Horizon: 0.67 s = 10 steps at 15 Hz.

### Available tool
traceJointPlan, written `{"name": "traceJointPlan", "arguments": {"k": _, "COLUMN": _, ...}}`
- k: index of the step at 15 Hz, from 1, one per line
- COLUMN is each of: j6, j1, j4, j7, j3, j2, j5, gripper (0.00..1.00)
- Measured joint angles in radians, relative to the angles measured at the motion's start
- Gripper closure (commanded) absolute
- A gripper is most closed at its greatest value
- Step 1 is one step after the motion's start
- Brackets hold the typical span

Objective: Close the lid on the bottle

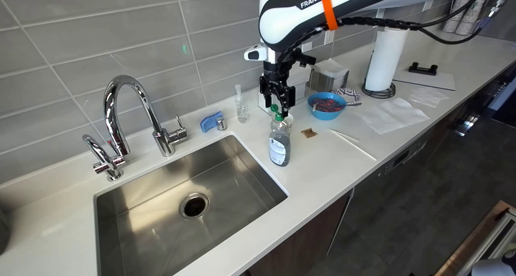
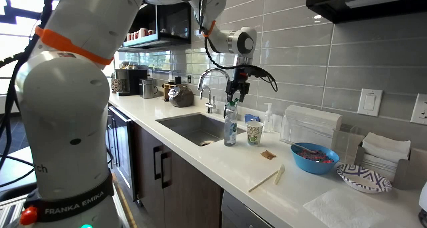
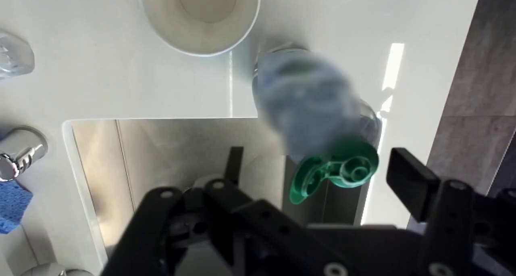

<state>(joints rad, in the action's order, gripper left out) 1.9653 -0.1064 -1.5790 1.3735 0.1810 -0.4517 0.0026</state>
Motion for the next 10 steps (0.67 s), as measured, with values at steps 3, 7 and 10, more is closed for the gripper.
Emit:
{"name": "traceJointPlan", "arguments": {"k": 3, "j6": 0.010, "j1": -0.005, "j4": -0.005, "j7": -0.007, "j3": 0.000, "j2": 0.002, "j5": -0.007, "gripper": 0.14}}
{"name": "traceJointPlan", "arguments": {"k": 7, "j6": 0.021, "j1": -0.016, "j4": -0.013, "j7": -0.034, "j3": 0.000, "j2": 0.013, "j5": -0.046, "gripper": 0.33}}
{"name": "traceJointPlan", "arguments": {"k": 10, "j6": 0.022, "j1": -0.024, "j4": -0.029, "j7": -0.061, "j3": 0.000, "j2": 0.031, "j5": -0.075, "gripper": 0.43}}
